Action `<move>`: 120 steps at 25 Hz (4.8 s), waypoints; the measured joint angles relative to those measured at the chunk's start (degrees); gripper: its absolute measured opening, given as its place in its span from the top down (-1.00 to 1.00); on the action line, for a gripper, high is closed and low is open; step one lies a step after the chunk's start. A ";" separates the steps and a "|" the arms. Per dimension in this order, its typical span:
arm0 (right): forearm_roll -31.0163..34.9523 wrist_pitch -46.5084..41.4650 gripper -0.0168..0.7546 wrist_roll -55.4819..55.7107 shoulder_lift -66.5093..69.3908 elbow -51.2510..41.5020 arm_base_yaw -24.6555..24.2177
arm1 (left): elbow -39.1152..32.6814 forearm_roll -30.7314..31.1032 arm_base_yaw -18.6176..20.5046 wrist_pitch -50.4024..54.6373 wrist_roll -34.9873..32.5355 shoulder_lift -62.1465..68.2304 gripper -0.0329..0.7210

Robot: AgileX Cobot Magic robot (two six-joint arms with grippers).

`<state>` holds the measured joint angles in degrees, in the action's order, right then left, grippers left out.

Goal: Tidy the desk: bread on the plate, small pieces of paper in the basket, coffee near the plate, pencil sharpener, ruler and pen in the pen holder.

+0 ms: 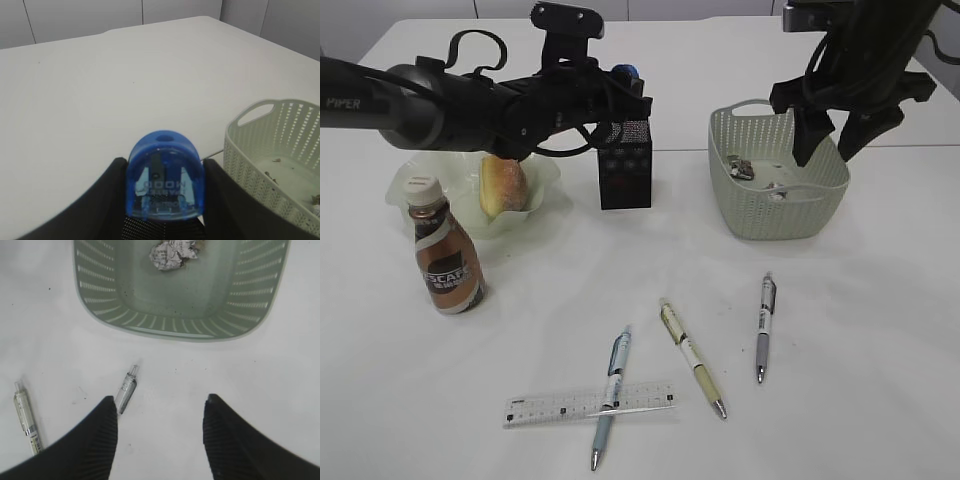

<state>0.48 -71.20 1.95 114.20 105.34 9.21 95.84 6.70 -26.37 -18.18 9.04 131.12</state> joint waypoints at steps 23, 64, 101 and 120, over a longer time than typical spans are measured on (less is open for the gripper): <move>0.00 0.00 -0.09 0.00 0.00 0.00 0.00 | 0.00 0.00 0.00 -0.02 0.00 1.88 0.06; 0.00 0.00 -0.09 0.00 0.00 0.00 0.00 | 0.00 -3.74 0.00 -0.02 0.00 1.88 -0.32; 1.86 0.00 -0.09 0.00 0.00 0.00 0.00 | 0.00 -5.38 0.00 44.40 0.00 -20.52 -0.29; 7.95 0.00 -0.09 2.95 -7.40 -0.13 0.10 | 0.00 -9.19 -1.13 85.55 -6.24 -29.45 -0.25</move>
<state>8.43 -71.20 4.89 106.80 105.21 9.32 95.84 -2.49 -27.50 67.36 2.80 101.67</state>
